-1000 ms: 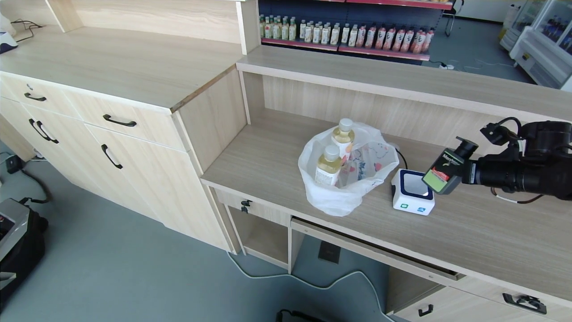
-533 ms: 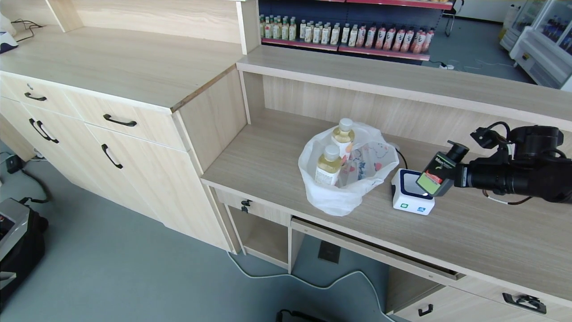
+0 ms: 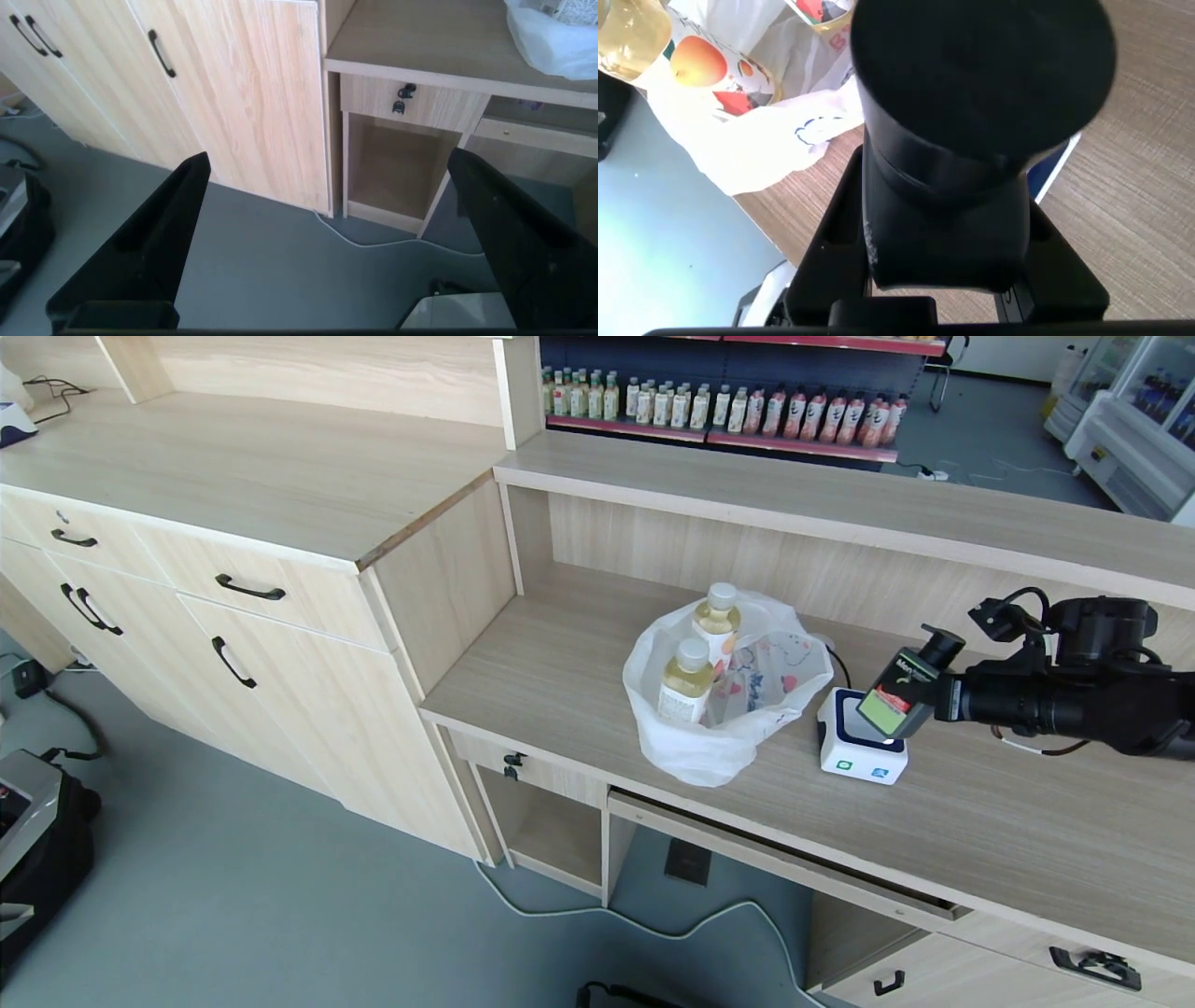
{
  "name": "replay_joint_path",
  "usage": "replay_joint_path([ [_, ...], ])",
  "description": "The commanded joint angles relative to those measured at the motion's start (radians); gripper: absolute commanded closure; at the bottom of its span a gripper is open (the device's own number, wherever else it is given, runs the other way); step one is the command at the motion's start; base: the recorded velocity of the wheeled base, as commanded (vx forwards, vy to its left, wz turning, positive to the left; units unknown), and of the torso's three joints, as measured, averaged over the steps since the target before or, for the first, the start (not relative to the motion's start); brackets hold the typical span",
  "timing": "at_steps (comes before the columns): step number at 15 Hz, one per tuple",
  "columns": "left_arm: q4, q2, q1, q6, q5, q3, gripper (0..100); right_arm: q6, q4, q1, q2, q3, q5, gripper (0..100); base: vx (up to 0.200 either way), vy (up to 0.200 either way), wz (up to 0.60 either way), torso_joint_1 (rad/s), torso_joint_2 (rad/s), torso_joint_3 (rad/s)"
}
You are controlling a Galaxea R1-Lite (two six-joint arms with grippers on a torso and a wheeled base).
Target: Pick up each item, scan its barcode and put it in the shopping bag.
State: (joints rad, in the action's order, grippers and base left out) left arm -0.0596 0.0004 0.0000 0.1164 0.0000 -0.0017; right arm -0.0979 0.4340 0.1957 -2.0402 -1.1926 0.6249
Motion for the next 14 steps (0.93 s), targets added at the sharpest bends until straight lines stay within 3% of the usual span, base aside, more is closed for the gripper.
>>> replay_joint_path([
  [1, 0.0, 0.0, 0.0, 0.0, 0.0, 0.0, 0, 0.0, 0.006, -0.007, -0.009, -0.001, 0.003, 100, 0.0, 0.0, 0.0, 0.0, 0.0, 0.0],
  [14, 0.0, 0.0, 0.0, 0.0, 0.0, 0.0, 0, 0.003, 0.051, -0.045, -0.1, -0.062, -0.005, 100, 0.0, 0.0, 0.0, 0.0, 0.0, 0.0],
])
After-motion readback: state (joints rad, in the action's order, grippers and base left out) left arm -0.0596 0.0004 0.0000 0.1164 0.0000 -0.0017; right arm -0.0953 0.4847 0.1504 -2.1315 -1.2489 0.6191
